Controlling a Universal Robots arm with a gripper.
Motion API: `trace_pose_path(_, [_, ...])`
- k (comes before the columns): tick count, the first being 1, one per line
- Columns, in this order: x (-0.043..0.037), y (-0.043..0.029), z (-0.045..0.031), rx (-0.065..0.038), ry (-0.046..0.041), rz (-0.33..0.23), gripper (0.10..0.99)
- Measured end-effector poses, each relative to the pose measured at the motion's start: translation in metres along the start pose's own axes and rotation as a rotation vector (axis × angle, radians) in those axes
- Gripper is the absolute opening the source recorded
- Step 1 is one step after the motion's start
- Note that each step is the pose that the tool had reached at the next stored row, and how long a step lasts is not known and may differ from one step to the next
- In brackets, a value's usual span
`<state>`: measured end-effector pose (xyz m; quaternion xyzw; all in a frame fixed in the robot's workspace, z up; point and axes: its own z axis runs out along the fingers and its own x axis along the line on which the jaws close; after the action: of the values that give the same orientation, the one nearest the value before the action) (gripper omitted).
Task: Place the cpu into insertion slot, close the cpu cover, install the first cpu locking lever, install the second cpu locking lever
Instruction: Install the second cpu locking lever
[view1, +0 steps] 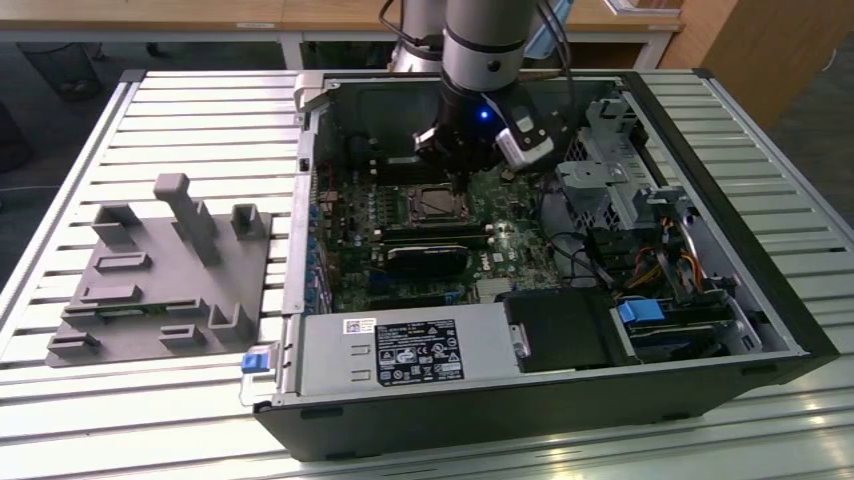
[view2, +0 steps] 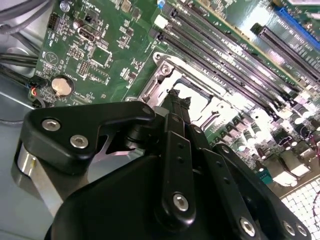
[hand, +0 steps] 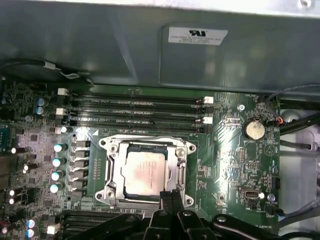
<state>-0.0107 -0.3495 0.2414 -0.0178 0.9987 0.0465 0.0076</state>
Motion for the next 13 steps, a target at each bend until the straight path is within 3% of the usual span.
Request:
trace_pose_path(2, [0.0001,-0.0038,-0.0003,-0.013,-0.0001,0.000,0.106])
trace_pose_path(3, [0.0002,-0.0056,-0.0004,-0.015,-0.0002,0.000,0.106])
trace_pose_path(13, [0.0009,-0.0166,0.0002,-0.013,0.0061,0.001,0.106])
